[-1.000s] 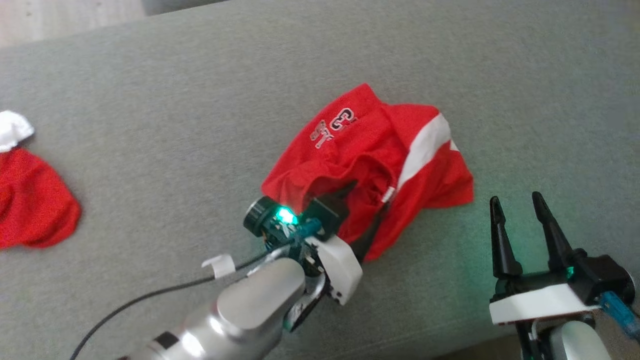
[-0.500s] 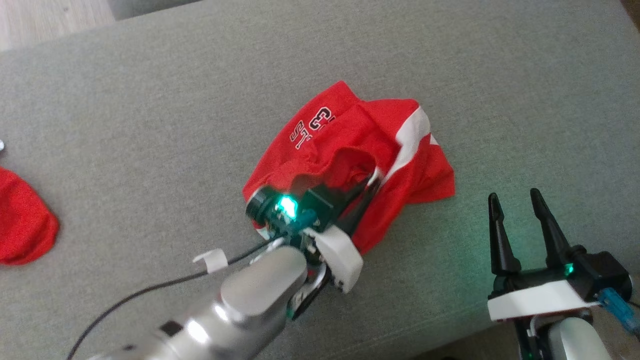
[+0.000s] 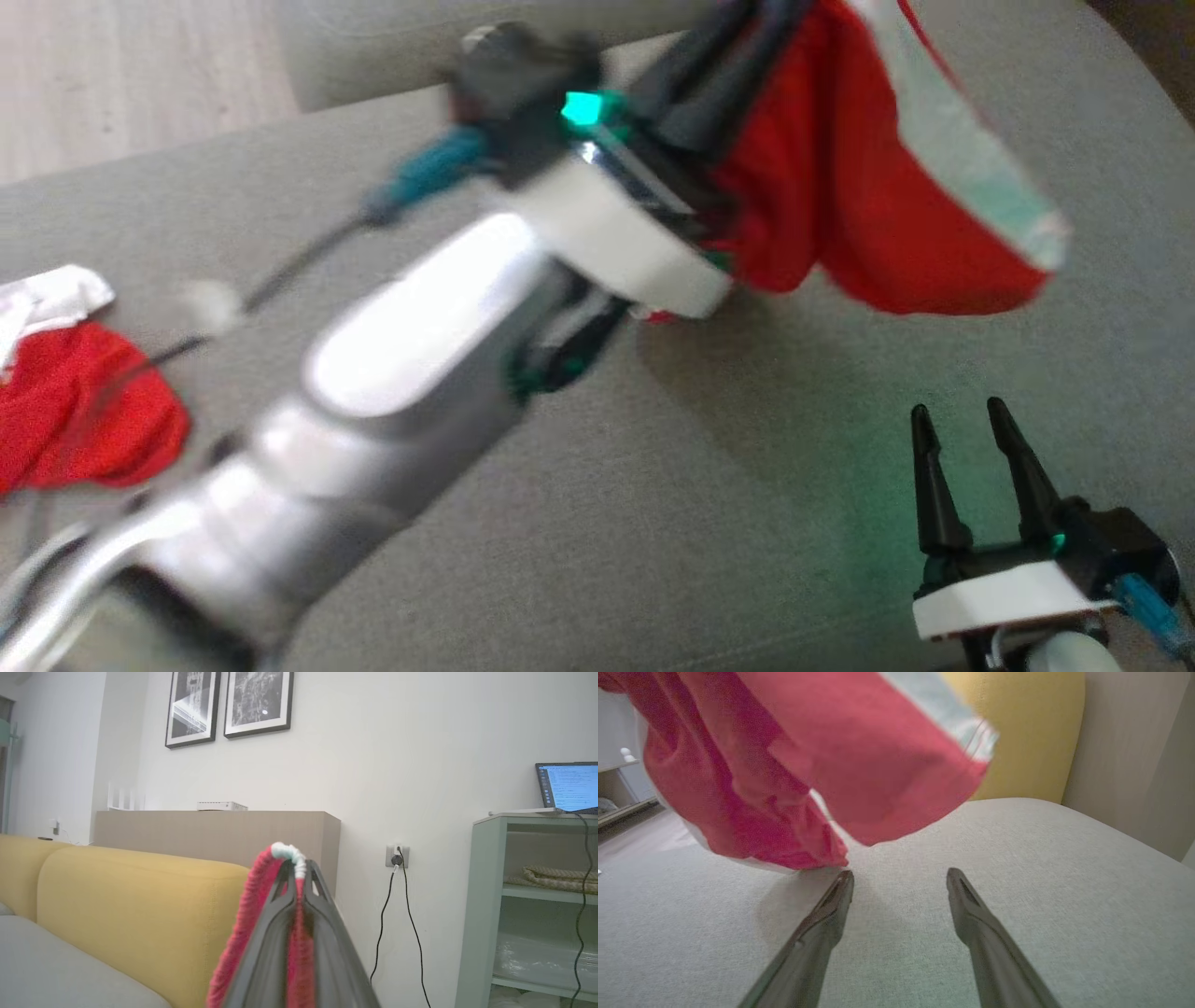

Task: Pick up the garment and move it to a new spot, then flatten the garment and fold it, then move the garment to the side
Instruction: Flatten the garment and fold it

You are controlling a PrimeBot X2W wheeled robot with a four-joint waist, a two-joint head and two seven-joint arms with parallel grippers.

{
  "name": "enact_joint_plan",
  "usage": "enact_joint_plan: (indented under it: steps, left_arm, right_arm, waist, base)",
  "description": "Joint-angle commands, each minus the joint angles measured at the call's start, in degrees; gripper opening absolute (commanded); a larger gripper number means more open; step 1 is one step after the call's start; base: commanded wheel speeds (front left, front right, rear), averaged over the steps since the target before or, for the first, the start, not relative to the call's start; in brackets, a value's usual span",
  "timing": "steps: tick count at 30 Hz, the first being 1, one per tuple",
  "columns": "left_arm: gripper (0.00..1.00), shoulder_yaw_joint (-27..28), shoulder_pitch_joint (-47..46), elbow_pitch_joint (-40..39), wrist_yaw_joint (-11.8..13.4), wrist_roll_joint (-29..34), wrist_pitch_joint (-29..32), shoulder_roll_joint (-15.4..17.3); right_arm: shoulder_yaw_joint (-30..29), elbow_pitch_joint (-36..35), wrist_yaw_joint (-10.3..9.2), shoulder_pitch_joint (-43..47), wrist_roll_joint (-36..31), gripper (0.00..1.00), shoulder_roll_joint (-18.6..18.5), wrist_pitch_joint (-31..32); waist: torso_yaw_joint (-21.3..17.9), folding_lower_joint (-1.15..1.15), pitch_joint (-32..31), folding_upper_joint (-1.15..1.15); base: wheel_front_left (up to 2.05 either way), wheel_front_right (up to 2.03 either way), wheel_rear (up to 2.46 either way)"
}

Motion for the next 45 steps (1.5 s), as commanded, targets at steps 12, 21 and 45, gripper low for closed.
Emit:
enact_joint_plan:
  steps: [12,21,45]
  left_arm:
    - [0.00,1.0,28.5,-14.3,7.0,-8.3,5.2,24.2]
    - [0.00,1.5,30.8,-12.4,7.2,-8.4,1.9,23.6]
    - [0.00,1.9,27.7,-13.7,7.2,-6.3,1.4,24.6]
  right_arm:
    - [1.8,1.2,-0.04,1.6,3.2,1.00,-0.4,-0.6]
    - [5.9,9.9,-0.04,0.1,2.8,1.00,-1.2,-0.6]
    - [2.1,12.0,-0.04,-9.4,0.2,0.00,-0.6,-0.6]
  waist:
    - [12.4,0.01,-1.6,0.00]
    - [15.3,0.01,-1.0,0.00]
    - [16.0,0.01,0.3,0.00]
  base:
    - [0.00,0.00,0.00]
    - [0.00,0.00,0.00]
    - [0.00,0.00,0.00]
